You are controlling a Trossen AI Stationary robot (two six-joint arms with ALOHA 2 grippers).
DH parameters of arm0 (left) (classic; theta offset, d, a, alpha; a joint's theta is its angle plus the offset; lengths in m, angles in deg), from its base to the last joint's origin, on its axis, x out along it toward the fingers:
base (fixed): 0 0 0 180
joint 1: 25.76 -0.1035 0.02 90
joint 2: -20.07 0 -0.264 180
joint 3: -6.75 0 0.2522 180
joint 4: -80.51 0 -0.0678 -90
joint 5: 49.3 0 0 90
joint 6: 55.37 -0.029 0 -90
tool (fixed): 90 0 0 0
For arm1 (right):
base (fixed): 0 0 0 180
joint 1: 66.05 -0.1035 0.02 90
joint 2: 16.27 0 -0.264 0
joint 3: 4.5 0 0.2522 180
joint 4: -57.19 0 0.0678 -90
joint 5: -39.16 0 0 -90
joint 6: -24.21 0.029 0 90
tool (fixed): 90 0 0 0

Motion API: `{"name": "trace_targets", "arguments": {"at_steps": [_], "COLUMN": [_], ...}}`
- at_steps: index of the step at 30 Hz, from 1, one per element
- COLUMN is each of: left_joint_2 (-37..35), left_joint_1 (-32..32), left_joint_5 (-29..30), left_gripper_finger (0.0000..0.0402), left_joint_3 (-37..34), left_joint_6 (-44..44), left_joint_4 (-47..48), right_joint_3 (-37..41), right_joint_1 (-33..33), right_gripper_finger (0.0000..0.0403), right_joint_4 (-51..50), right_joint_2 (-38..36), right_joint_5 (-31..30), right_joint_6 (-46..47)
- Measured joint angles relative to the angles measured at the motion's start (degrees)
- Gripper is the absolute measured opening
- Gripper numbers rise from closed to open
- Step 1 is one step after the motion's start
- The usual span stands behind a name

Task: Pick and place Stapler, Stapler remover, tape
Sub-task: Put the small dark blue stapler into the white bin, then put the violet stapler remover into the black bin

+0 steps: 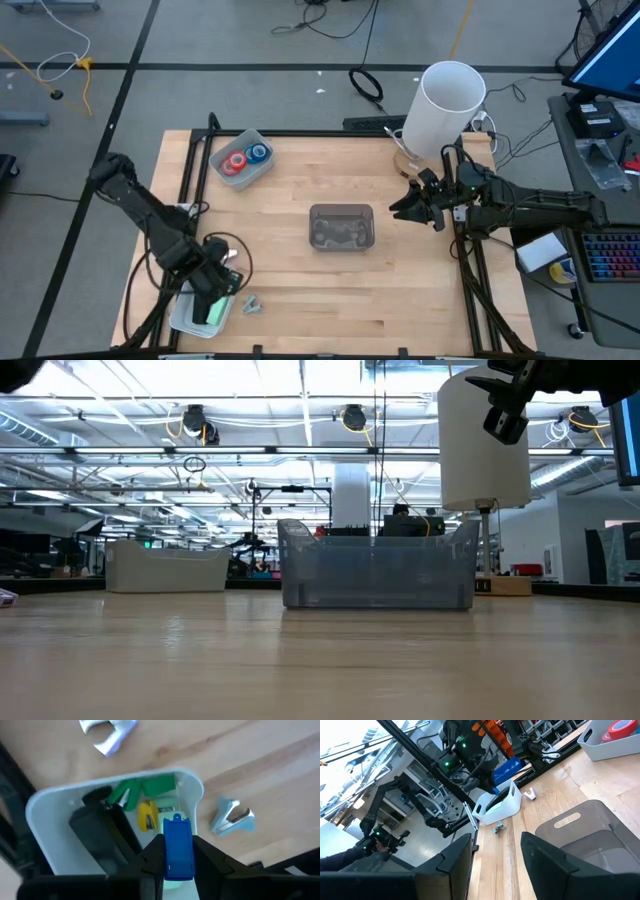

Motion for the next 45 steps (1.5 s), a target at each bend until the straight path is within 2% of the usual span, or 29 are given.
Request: {"name": "trace_targets", "arguments": {"at_steps": [9,20,37,40,45], "left_joint_2": [2.58,2.43,2.43,2.43,2.42], "left_joint_1": [5.01,5.16,5.16,5.16,5.14], "left_joint_5": [-1.40,-0.07,2.49,2.47,2.45], "left_gripper_finger": [0.0084,0.0087,0.0090,0.0113,0.0184], "left_joint_3": [-4.85,-9.71,-10.14,-10.14,-10.14], "left_joint_6": [8.41,7.88,6.83,7.31,7.42], "left_joint_4": [-1.07,-8.98,-9.16,-9.14,-9.23], "right_joint_3": [0.00,0.00,0.00,0.00,0.02], "right_joint_1": [0.00,0.00,-0.02,-0.02,-0.02], "right_gripper_finger": [0.0167,0.0167,0.0167,0.0167,0.0167], "right_joint_4": [0.41,0.45,0.44,0.44,0.44], "right_joint_2": [0.00,-0.01,0.00,0.00,0.00], "right_joint_5": [-0.15,-0.20,0.00,0.00,0.00], "right_joint_6": [0.17,0.44,0.24,0.24,0.22]}}
